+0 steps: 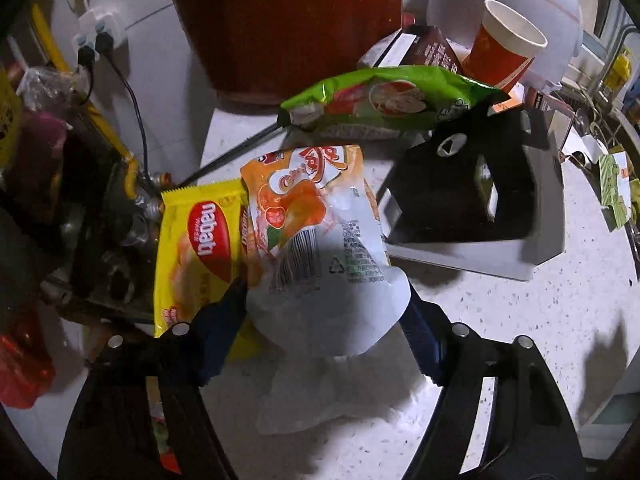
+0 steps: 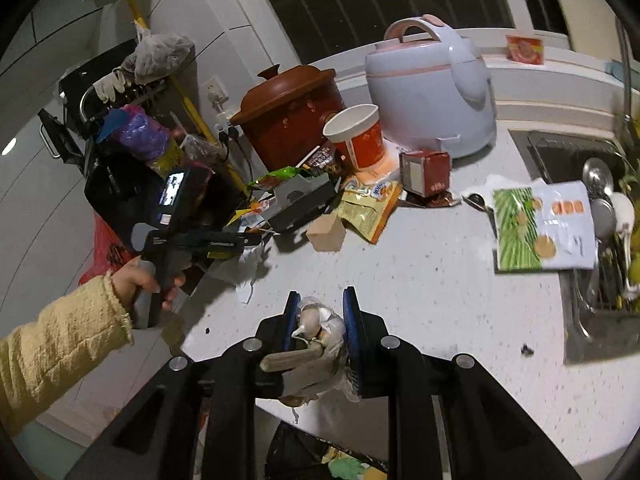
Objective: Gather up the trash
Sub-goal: 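Grasp the white tissue with the right tool while the left tool grasps a foil wrapper, then drop the foil wrapper from the left tool into the trash bag while the right tool drops the tissue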
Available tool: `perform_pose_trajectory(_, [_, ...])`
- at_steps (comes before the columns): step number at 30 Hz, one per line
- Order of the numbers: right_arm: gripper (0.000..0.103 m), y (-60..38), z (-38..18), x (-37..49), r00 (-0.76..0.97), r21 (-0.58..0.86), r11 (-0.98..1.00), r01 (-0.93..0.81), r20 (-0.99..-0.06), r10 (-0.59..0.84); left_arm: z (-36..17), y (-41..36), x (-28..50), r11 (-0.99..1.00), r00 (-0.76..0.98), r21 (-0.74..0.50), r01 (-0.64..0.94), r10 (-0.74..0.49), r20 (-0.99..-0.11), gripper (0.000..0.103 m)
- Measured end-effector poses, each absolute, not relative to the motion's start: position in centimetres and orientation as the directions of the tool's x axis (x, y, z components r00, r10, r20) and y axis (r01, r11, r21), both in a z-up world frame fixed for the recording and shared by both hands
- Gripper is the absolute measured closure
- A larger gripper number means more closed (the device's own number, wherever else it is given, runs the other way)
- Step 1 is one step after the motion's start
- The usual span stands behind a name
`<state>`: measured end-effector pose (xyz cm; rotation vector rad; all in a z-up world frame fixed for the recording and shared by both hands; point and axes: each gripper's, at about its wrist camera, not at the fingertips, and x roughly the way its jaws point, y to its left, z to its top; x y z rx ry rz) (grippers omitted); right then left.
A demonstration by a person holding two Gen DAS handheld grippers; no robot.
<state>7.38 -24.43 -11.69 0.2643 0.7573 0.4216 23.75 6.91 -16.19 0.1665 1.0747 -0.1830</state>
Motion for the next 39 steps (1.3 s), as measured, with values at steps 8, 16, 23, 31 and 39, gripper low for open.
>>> perform_pose_trajectory(8, [0.081, -23.9, -11.7, 6.7, 0.651, 0.391, 0.882, -0.264, -0.602, 0.462, -12.1, 8.5, 20.6, 0.967, 0.558, -0.062, 0.246, -0.193, -0.807, 0.034])
perform_pose_trajectory(16, [0.081, -21.0, -10.4, 6.2, 0.63, 0.419, 0.839, -0.347, -0.559, 0.539, -6.3, 11.8, 13.6, 0.931, 0.633, -0.224, 0.288, -0.361, -0.685, 0.034])
perform_pose_trajectory(23, [0.081, -19.5, -9.4, 3.7, 0.599, 0.438, 0.804, -0.403, -0.537, 0.593, -3.7, 13.7, 5.8, 0.867, 0.625, -0.363, 0.34, -0.497, -0.601, 0.034])
perform_pose_trajectory(31, [0.081, -18.9, -10.8, -1.4, 0.518, 0.463, 0.778, -0.425, -0.58, 0.628, -7.0, 14.4, -4.2, 0.782, 0.533, -0.538, 0.316, -0.615, -0.581, 0.034])
perform_pose_trajectory(39, [0.081, -16.5, -18.1, -4.9, 0.364, 0.482, 0.785, -0.388, -0.703, 0.611, -19.4, 11.0, -6.2, 0.8, 0.315, -0.555, 0.226, -0.599, -0.736, 0.038])
